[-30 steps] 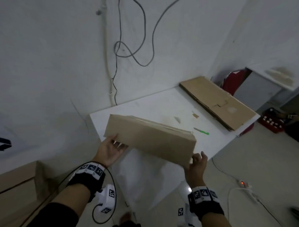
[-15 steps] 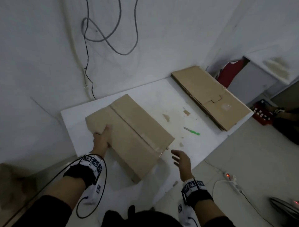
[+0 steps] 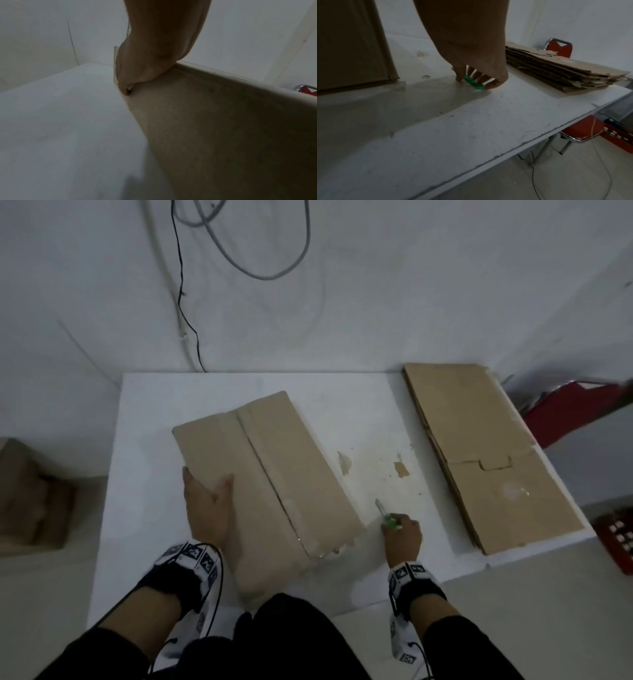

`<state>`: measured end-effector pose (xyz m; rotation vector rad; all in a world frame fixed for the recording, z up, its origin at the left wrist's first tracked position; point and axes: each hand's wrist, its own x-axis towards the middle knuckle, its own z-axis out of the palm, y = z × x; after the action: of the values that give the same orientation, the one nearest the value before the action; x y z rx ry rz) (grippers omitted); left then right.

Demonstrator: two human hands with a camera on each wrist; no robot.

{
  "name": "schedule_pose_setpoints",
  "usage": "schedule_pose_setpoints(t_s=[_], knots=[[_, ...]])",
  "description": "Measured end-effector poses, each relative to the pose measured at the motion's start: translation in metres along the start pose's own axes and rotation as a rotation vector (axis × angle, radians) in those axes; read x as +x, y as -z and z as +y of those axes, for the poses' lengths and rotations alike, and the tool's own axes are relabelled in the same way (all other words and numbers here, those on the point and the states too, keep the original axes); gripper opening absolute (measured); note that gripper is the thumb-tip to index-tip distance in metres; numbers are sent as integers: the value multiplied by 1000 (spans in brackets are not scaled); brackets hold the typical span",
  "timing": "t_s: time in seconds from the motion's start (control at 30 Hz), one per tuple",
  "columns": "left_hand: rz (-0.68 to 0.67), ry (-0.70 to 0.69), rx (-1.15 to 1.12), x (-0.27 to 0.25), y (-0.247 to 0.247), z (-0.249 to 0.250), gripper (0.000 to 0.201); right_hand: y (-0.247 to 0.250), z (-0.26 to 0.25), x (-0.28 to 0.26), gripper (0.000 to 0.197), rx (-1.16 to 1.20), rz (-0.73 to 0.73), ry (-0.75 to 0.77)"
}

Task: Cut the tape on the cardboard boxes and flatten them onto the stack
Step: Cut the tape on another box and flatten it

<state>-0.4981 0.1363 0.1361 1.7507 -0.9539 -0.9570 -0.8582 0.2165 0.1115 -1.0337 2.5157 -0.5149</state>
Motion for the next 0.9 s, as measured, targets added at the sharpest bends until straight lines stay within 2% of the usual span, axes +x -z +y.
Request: schedule_pose_setpoints(t_s=[0.1,0.17,0.27,0.33,0.4,0.47,0.53,0.6,0.7,0.9], knots=[[14,-22,-13,-25,-15,1,91,6,10,6,13,53,-74,140],[12,-31,-31,-40,-23,-2,88,13,9,11,10,92,-106,162],[-16,-15,5,-58,-29,-4,96,32,-13,19,12,264,-47,167],[26,-34,184,-67,-32,2,88,44,-40,21,10,413,-21,195],[93,-203,374,-72,-31,17,76,53,-74,19,9,506,-46,265],[53,-369,517,-67,-33,28,69,55,-106,13,9,500,-94,376],[-48,-433,667,-54,-33,28,65,47,-135,2,13,466,-173,495],[-122,-445,780,-44,-33,23,67,31,-160,-12,18,407,-256,589],[-165,-416,816,-41,-33,18,68,3,-191,-29,19,316,-342,666],[-162,-379,784,-40,-33,20,67,-33,-236,-41,18,208,-380,736]])
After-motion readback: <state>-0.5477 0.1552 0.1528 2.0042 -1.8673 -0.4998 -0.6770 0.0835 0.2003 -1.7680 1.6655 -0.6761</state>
